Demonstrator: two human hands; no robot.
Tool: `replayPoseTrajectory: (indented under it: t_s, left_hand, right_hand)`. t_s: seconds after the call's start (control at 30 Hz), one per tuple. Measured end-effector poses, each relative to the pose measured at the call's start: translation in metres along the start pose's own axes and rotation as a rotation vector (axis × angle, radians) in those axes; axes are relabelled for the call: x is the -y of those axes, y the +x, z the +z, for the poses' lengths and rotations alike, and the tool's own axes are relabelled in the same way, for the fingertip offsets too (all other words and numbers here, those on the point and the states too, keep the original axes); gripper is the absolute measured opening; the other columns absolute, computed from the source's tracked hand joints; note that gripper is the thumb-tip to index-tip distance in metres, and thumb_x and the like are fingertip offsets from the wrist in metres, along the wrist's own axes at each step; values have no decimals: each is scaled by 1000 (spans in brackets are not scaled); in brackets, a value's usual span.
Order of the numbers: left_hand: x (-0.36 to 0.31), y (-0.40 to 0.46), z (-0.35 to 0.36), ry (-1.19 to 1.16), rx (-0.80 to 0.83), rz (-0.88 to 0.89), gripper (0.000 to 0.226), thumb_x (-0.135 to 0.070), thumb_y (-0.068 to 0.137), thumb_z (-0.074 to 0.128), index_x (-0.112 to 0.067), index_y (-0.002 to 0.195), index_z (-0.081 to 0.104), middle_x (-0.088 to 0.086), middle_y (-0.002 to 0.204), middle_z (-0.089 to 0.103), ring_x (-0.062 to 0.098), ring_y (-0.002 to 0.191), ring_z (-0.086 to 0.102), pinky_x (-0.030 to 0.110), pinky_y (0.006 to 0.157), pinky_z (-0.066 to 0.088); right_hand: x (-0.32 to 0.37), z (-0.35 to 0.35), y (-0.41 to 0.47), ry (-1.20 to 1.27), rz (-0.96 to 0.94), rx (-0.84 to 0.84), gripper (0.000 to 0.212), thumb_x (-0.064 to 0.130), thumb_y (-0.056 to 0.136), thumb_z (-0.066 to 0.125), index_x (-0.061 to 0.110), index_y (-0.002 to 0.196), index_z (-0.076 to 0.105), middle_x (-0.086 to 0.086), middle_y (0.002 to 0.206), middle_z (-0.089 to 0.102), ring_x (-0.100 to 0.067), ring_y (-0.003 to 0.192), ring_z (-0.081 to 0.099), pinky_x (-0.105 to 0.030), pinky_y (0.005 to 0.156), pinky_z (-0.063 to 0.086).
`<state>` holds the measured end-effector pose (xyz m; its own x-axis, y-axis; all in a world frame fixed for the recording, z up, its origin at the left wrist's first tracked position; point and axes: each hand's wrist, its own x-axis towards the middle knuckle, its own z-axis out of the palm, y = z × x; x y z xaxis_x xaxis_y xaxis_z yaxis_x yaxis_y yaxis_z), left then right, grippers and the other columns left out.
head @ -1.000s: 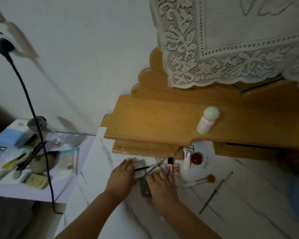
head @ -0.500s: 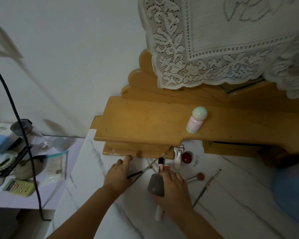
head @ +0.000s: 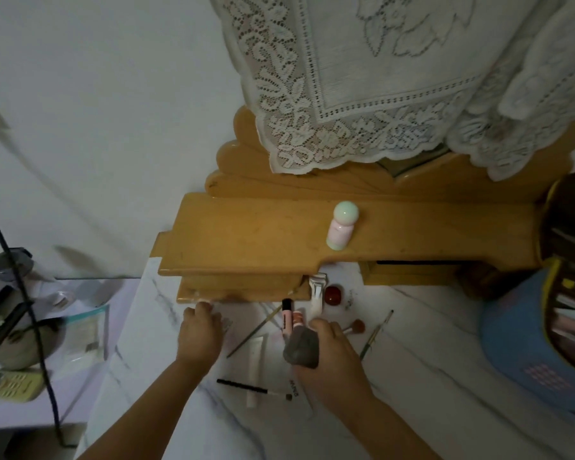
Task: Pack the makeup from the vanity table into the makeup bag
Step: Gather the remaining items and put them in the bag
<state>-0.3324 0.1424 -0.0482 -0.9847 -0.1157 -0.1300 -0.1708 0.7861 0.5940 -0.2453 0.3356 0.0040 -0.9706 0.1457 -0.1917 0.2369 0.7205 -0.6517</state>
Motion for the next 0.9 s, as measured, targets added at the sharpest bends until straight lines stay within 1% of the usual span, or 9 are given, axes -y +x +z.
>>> replayPoseTrajectory:
  t_s: [0.1,0.2,0.3,0.37,0.47,0.53,0.7,0.8,0.9]
  left_hand:
    - [-1,-3,-4,-70,-89,17,16,-10,95,41,3,93,51,27,93,57,43,89,56,41,73,41]
    - [-10,-27,-6,-151,-172,90,14,-11,94,46,-11,80,46,10,79,56,31,77,57,32,68,38]
    - [-4,-69,14,-176,-202,98,11,-14,91,49,-7,86,55,13,88,61,30,84,55,34,73,42]
    - [8,-85,35,-229,-184,-11,19,-16,90,46,-1,93,56,19,94,60,36,90,56,38,76,41]
    - [15,-86,48,-269,-182,-100,14,-7,90,52,2,100,55,22,99,59,38,94,56,38,78,42]
    - [18,-85,50,-246,-183,-61,15,-5,88,53,2,102,55,22,100,60,38,94,56,38,79,43]
    - [19,-86,51,-207,-205,10,14,-2,87,56,5,99,55,23,95,60,39,89,57,35,75,41]
    - [20,-87,51,-224,-214,4,14,-5,89,54,4,100,55,22,96,59,37,89,57,32,74,40]
    - [19,-87,50,-239,-217,11,13,-5,89,53,2,100,55,20,98,59,33,90,56,29,74,38]
  right_hand:
    - [4,-12,-9,19,11,-3,55,30,80,64,28,129,40,8,102,33,-16,109,49,-20,78,35]
    - [1,-19,-19,10,10,-9,50,29,76,67,29,121,47,8,103,34,-14,105,50,-19,81,39]
    - [-6,-16,-32,-9,7,20,51,31,74,68,28,121,47,8,104,33,-15,105,50,-20,83,42]
    - [-11,-11,-40,-22,15,76,56,33,74,68,30,124,44,9,104,31,-12,103,48,-18,79,38]
    - [-20,-4,-46,-30,19,120,59,35,75,68,31,127,40,9,107,30,-10,101,45,-17,77,33]
    - [-26,1,-48,-27,17,137,60,35,74,69,30,127,40,9,108,31,-8,96,43,-17,77,34]
    - [-27,14,-50,-41,-43,189,62,36,75,68,31,129,39,10,109,30,-9,99,44,-17,80,36]
    - [-22,37,-58,-94,-104,303,58,37,74,65,29,125,39,8,108,30,-14,106,45,-22,82,37]
    - [-14,67,-67,-134,-162,352,55,41,73,62,23,120,39,1,118,37,-19,113,44,-29,90,39]
